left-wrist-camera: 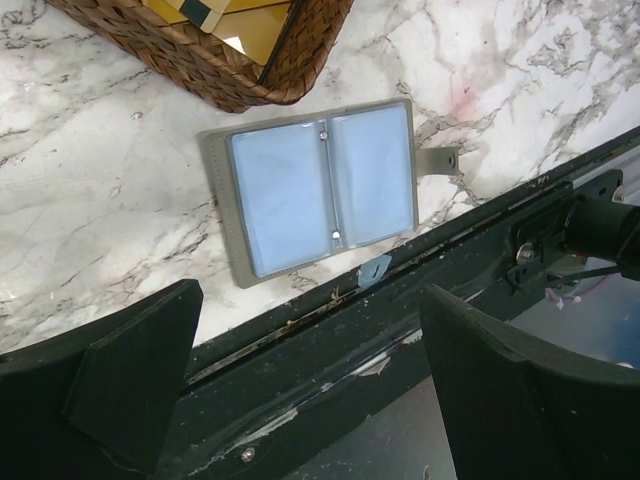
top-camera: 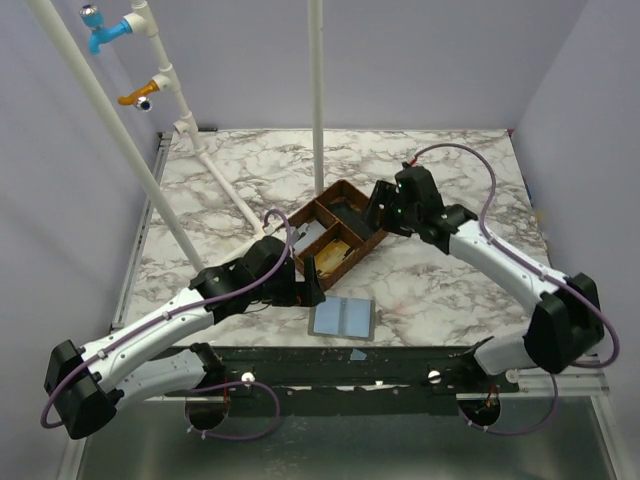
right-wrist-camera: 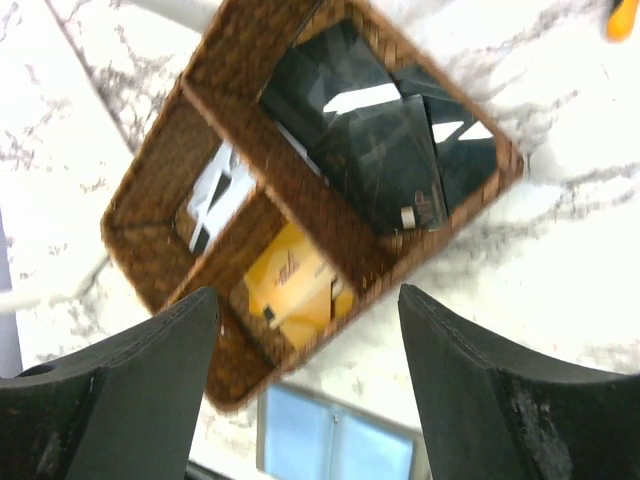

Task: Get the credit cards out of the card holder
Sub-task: Place the credit card in the storage box, then close the card holder at the center of the board.

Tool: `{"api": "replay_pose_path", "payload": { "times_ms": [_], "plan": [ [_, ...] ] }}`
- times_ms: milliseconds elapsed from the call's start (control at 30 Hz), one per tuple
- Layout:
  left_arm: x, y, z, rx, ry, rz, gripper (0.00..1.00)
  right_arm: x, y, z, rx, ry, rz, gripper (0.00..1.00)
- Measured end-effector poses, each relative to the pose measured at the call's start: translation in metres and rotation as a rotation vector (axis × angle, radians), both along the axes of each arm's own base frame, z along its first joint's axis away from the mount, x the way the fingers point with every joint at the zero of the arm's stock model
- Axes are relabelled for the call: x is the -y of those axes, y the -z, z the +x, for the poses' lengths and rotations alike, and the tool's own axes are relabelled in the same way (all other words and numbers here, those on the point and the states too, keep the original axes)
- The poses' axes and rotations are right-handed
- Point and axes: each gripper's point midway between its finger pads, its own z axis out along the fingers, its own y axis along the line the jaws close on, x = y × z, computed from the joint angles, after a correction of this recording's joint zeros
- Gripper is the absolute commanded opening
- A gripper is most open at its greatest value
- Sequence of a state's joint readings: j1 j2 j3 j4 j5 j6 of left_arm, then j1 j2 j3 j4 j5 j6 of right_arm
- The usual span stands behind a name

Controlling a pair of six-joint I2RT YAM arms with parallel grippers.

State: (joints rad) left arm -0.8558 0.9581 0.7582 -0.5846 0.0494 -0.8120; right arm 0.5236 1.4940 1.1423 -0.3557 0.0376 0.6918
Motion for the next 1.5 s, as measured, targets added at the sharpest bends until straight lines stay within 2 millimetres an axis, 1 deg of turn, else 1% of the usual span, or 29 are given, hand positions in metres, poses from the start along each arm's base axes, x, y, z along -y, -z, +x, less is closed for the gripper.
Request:
{"api": "replay_pose_path", "payload": {
  "times_ms": [67,133,200,333,433,533,867,967,1100,1167,1267,1300,1333,1500],
  "plan": [
    [-0.001,0.003,0.0,-0.005,-0.003,0.005,0.93,0.005,-0.007,-0.023,0.011,-0.001,0.003,0.77],
    [-0.002,0.006,0.0,-0.011,-0.003,0.008,0.93,0.01,-0.009,-0.044,0.012,-0.006,0.005,0.77],
    [-0.002,0.01,-0.001,-0.018,-0.003,0.012,0.93,0.02,-0.006,-0.066,-0.001,0.002,0.003,0.77],
    [-0.003,0.02,-0.001,-0.034,-0.005,0.023,0.93,0.032,0.004,-0.095,-0.035,0.017,-0.005,0.77],
    [-0.003,0.028,-0.002,-0.049,-0.005,0.034,0.93,0.031,0.016,-0.117,-0.072,0.009,-0.005,0.77],
    [-0.002,0.037,-0.002,-0.065,-0.005,0.044,0.93,0.025,0.026,-0.134,-0.096,-0.019,-0.001,0.77],
    [0.002,0.065,-0.005,-0.119,0.0,0.064,0.93,0.011,0.077,-0.193,-0.228,-0.078,-0.025,0.77],
    [0.003,0.074,-0.005,-0.134,0.002,0.071,0.93,0.011,0.091,-0.205,-0.263,-0.079,-0.038,0.77],
    [0.004,0.086,-0.007,-0.155,0.007,0.08,0.93,0.015,0.108,-0.211,-0.296,-0.061,-0.058,0.75],
    [0.006,0.09,-0.006,-0.159,0.01,0.079,0.93,0.015,0.112,-0.212,-0.304,-0.055,-0.064,0.7],
    [0.008,0.094,-0.006,-0.164,0.014,0.077,0.91,0.012,0.116,-0.212,-0.307,-0.054,-0.067,0.66],
    [0.009,0.095,-0.006,-0.164,0.015,0.074,0.91,0.012,0.117,-0.211,-0.307,-0.052,-0.068,0.63],
    [0.01,0.098,-0.005,-0.165,0.017,0.071,0.9,0.011,0.118,-0.211,-0.306,-0.053,-0.07,0.59],
    [0.015,0.103,-0.004,-0.168,0.024,0.054,0.8,0.01,0.125,-0.211,-0.309,-0.05,-0.081,0.32]
  ]
}}
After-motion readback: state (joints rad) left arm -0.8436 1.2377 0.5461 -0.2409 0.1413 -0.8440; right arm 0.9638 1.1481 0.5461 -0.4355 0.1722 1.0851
